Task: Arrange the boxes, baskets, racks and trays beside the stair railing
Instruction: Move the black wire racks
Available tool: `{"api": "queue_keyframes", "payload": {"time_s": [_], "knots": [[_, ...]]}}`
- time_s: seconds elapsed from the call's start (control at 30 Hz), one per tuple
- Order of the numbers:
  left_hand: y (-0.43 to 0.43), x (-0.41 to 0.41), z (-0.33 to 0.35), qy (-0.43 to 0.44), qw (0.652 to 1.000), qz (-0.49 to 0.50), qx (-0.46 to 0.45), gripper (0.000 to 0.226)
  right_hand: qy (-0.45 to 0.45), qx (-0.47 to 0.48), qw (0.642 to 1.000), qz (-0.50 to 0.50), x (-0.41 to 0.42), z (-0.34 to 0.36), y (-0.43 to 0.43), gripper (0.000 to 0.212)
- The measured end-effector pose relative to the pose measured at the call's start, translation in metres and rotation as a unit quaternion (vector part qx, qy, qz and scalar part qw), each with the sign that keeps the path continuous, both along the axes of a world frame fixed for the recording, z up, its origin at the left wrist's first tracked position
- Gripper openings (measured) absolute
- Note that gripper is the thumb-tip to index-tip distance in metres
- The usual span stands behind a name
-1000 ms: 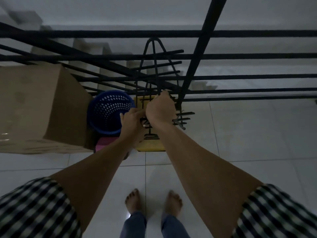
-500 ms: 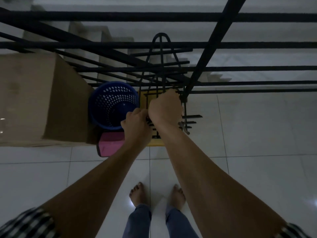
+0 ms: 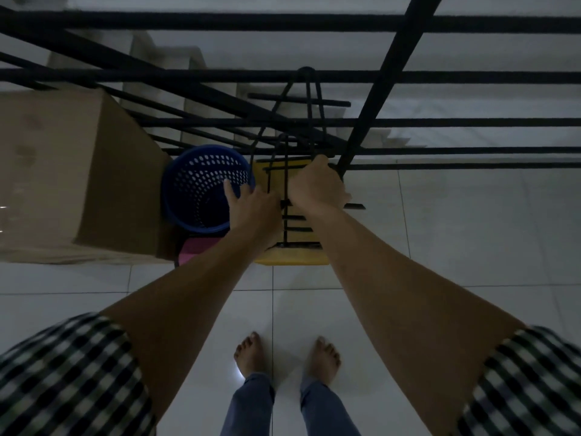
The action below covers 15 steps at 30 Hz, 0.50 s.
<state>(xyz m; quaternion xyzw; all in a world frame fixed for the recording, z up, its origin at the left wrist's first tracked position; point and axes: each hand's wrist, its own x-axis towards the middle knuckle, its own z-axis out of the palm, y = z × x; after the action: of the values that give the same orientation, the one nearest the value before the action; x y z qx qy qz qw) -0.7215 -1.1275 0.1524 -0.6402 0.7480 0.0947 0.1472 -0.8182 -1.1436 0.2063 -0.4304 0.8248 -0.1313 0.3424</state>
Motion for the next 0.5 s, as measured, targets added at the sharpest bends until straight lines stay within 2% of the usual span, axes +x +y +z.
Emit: {"api": "queue_keyframes", "payload": {"time_s": [0.1,0.17,0.3,0.37,0.43,0.5], "knots": [[-0.010,-0.009,0.016,-0.004,0.999,-0.015,0.037,0.023,-0.012,-0.022,1.000,0.010,-0.008,-0.001,-0.009,0.029],[-0.014,-0.011,0.024,0.002,0.999,-0.036,0.029,0.010,-0.021,-0.057,0.998,-0.002,-0.009,0.002,-0.010,0.025],[-0.007,-0.008,0.048,0.003,0.998,-0.051,0.020,0.010,-0.019,-0.110,0.994,-0.015,-0.010,0.014,0.000,0.024],[0.001,-0.005,0.048,-0.009,0.996,-0.057,0.070,0.010,-0.015,-0.110,0.994,-0.006,-0.007,0.013,0.011,0.027],[0.007,-0.001,0.038,-0.007,0.983,-0.051,0.178,0.011,-0.018,-0.088,0.996,0.021,-0.001,0.004,0.025,0.028],[0.020,0.001,0.027,-0.030,0.963,-0.061,0.259,0.029,-0.018,-0.054,0.998,0.041,0.003,-0.008,0.036,0.028]]}}
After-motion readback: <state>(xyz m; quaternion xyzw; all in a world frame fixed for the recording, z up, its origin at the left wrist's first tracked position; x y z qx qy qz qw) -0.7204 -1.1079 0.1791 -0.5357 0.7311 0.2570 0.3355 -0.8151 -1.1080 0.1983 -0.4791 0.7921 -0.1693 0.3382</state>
